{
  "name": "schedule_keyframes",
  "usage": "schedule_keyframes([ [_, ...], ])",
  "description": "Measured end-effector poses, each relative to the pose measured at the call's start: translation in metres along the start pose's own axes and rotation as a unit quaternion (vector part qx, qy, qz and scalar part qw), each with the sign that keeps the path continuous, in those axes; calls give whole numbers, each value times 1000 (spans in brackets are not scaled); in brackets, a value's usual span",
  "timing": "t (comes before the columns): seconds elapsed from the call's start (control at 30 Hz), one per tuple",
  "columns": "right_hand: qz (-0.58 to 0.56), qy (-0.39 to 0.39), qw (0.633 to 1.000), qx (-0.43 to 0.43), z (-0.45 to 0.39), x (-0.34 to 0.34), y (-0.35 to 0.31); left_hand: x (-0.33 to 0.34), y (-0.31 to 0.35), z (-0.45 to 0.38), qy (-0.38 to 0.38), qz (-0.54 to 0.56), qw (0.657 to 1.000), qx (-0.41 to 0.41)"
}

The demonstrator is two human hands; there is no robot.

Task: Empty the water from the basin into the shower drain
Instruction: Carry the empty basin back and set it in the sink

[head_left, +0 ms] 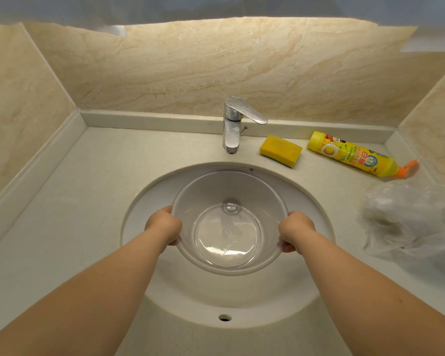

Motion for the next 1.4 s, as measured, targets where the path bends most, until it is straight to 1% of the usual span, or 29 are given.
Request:
schedule_keyframes([
  [0.13,26,-3,1000,-2,-3,-2,-3,0,-4,0,10,11,1000,-1],
  [0.27,27,-3,1000,-10,-8,-3,-7,0,-10,1,15,25,1000,-5],
  [0.63,-21,6,1000,-3,-4,6,6,-2,1,-10,-14,-8,1000,-4],
  [0.97,15,-7,1000,4,-7,0,0,2,-8,-3,0,26,999,-19],
  [1.2,21,12,1000,9,-9,0,0,1,-10,-8,-10,31,999,-10],
  [1.3,21,4,1000,12,-9,0,-1,1,-9,-4,-17,32,999,-16],
  [1.33,30,0,999,11,-9,0,-1,1,-9,-4,-18,37,999,-19],
  [1.4,88,-10,996,8,-8,2,1,3,-11,1,-25,45,998,-36],
])
Point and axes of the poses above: each hand's wrist, its own z-axis away from the middle knuckle, its own x-axis out of the palm, y = z × x, the point moved 7 cm from there along -z, towards the middle knuckle, and after that the axes turned 3 degrees about z, right-handed, at the moved point
